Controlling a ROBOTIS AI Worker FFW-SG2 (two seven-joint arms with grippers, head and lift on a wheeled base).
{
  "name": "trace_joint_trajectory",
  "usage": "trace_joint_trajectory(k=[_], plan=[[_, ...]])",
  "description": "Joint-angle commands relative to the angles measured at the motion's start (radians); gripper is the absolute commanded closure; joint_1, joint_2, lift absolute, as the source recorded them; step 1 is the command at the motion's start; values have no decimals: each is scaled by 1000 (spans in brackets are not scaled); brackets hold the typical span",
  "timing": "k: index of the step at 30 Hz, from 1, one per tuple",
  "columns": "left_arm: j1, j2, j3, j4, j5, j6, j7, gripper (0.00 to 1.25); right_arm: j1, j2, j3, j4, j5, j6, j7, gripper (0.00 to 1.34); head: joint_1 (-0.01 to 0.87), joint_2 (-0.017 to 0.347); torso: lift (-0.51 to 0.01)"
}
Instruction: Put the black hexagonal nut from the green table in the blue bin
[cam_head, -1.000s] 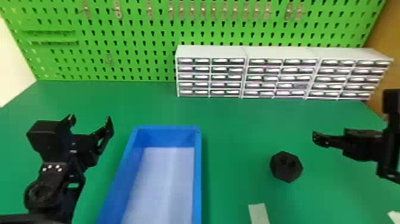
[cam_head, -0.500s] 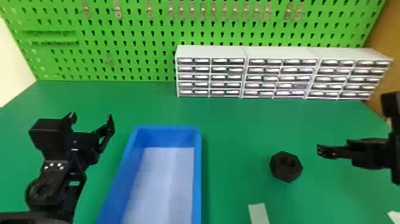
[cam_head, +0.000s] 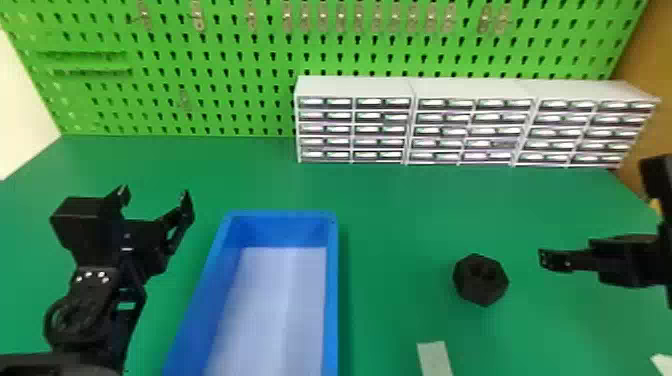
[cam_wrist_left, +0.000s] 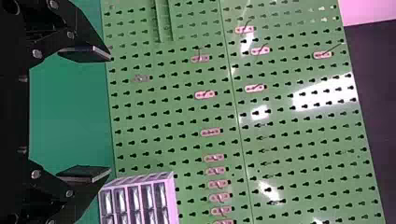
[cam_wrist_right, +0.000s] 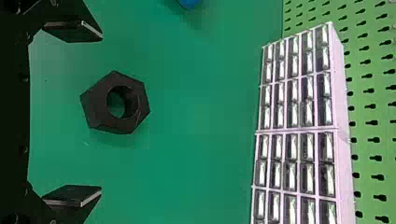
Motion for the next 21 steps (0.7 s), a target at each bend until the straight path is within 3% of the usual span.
trace_joint_trajectory(k=[1, 21], plan=[[-1, -1, 0, 0, 0, 0, 0, 397, -2, 2, 1, 6, 6, 0, 3, 144, 657, 57, -95], [-1, 0, -1, 0, -2, 0, 0, 397, -19, 0, 1, 38, 15, -6, 23, 144, 657, 57, -95]])
